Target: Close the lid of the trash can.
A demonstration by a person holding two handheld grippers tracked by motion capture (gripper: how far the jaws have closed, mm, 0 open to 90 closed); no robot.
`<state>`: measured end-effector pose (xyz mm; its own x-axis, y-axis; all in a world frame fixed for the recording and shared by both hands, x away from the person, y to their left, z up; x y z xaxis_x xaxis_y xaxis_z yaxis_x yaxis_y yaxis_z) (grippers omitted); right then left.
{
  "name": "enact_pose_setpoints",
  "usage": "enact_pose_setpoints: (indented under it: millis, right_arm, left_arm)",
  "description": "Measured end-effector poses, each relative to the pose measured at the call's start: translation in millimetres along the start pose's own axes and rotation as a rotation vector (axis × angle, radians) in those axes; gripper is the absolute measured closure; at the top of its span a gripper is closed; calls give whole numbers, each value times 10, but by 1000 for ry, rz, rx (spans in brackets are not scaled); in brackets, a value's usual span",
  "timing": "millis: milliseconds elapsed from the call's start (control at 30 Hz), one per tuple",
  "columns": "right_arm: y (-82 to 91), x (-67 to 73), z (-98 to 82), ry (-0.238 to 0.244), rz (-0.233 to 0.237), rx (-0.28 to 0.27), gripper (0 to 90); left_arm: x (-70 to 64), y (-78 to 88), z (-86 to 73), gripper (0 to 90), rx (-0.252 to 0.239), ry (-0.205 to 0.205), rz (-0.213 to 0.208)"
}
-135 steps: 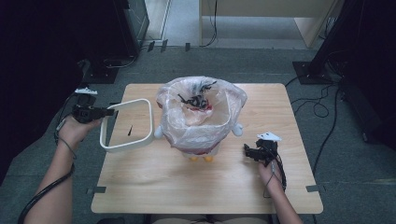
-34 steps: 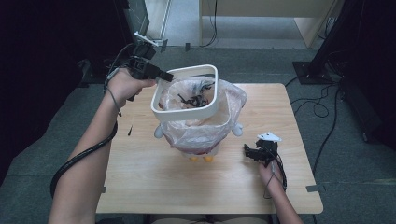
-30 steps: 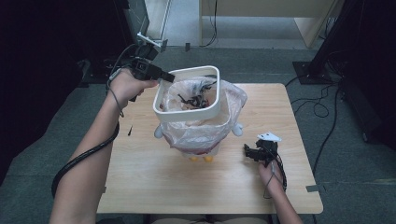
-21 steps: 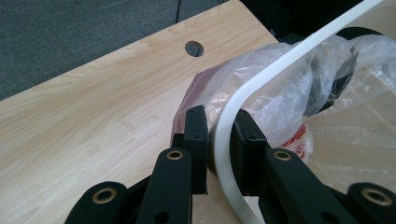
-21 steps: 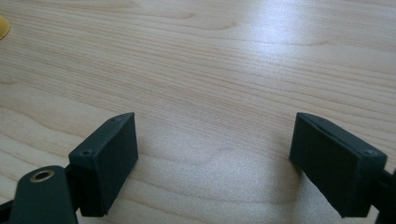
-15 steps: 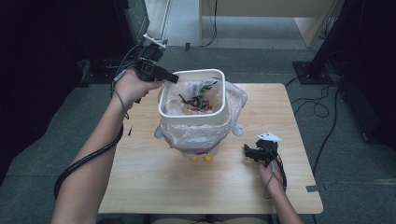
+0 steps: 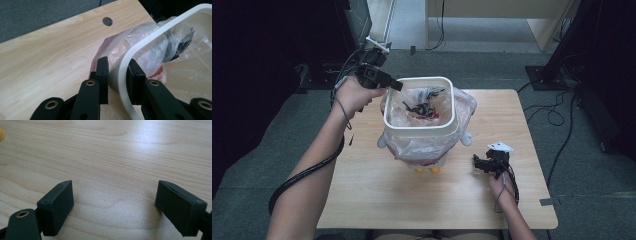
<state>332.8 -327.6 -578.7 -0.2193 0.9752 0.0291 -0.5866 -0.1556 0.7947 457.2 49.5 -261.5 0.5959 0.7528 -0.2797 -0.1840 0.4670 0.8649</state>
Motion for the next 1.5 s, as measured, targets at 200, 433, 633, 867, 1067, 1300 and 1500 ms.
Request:
enact_pose_setpoints:
  millis: [200, 433, 633, 867, 1067, 1300, 1500]
  right_arm:
    - [0, 0, 0, 1, 0, 0, 149]
    - [0, 0, 0, 0, 0, 0, 149]
    - [0, 0, 0, 0, 0, 0, 149]
    - [0, -1, 0, 1, 0, 0, 149]
    - [0, 0, 0, 0, 0, 0, 149]
    - [0, 0, 0, 0, 0, 0, 149]
    - [0, 0, 0, 0, 0, 0, 149]
  left_arm:
    - [-51, 24, 5, 754, 3, 56, 11]
    - [-99, 28, 5, 727, 2, 82, 7]
    - [-49, 25, -14, 684, -26, 90, -24]
    - [2, 53, -30, 612, -52, 65, -26]
    - [58, 112, -68, 553, -88, 39, -39]
    - [104, 180, -95, 477, -116, 22, -60]
    - [92, 193, -124, 508, -84, 16, -52]
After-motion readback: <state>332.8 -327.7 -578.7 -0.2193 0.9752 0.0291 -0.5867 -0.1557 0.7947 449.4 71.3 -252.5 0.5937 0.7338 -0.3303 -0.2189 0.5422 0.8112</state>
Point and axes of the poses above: each handheld gripper's, and its own axes: y roughly backward along the jaws, z roughly out of its top, x roughly to its left, the point moved 1 cm from there along -y, roughly forward along the jaws, and after that the axes turned 10 degrees about x, right-handed, at the moved point
